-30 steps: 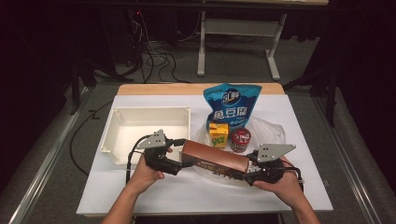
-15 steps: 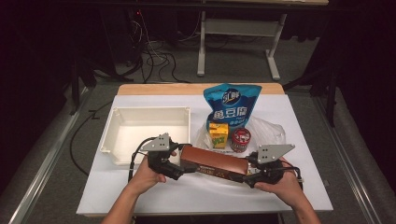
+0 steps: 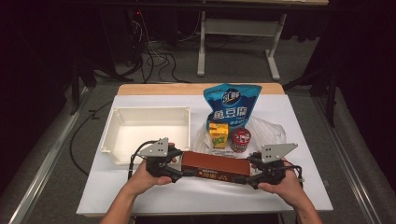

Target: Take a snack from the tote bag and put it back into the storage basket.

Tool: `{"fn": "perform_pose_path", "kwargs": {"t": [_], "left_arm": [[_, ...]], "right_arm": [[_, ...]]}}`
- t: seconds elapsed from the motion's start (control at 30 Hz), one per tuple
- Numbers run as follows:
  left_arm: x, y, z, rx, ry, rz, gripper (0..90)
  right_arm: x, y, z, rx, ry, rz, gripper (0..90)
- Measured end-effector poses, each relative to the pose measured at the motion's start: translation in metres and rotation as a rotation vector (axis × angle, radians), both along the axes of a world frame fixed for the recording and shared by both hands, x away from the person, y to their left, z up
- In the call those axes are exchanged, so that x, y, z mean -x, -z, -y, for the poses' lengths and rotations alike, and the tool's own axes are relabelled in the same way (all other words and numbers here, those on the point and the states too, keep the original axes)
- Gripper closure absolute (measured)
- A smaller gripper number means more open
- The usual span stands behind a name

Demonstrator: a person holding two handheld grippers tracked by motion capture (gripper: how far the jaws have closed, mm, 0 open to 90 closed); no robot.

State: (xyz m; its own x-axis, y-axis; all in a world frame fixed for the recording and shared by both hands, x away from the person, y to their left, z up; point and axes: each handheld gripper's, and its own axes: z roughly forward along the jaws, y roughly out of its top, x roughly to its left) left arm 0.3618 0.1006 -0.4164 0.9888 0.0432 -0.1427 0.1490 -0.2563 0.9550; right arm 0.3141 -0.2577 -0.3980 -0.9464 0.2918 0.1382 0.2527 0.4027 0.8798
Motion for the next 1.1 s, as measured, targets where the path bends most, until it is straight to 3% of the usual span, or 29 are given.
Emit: {"fn": "perform_pose_path", "kwargs": {"t": [0.07, 0.17, 0.37, 0.5, 0.7, 0.9, 1.1], "left_arm": [[0.003, -0.001, 0.003, -0.01, 0.035, 0.017, 43.5], [0.006, -0.001, 0.006, -0.019, 0.032, 0.035, 46.3], [0.007, -0.002, 0.004, -0.053, 0.003, 0.027, 46.9], [0.007, -0.002, -0.005, -0.035, -0.032, 0.015, 47.0], [0.008, -0.008, -0.019, -0.009, -0.079, 0.012, 47.0], [0.011, -0.01, -0.029, -0.02, -0.075, -0.002, 47.1], [0.013, -0.012, -0.04, -0.009, -0.122, -0.002, 47.1]], "right_arm": [[0.0, 0.0, 0.002, -0.009, 0.042, 0.012, 34.6], [-0.001, 0.001, 0.004, -0.003, 0.073, 0.007, 29.5], [0.001, 0.003, 0.008, -0.021, 0.143, 0.016, 22.3], [0.002, -0.001, 0.018, -0.065, 0.204, 0.013, 15.9], [0.006, 0.003, 0.025, -0.075, 0.259, 0.014, 15.2], [0.008, 0.01, 0.029, -0.077, 0.304, -0.001, 15.3], [0.01, 0.015, 0.031, -0.063, 0.334, 0.002, 15.8]]}}
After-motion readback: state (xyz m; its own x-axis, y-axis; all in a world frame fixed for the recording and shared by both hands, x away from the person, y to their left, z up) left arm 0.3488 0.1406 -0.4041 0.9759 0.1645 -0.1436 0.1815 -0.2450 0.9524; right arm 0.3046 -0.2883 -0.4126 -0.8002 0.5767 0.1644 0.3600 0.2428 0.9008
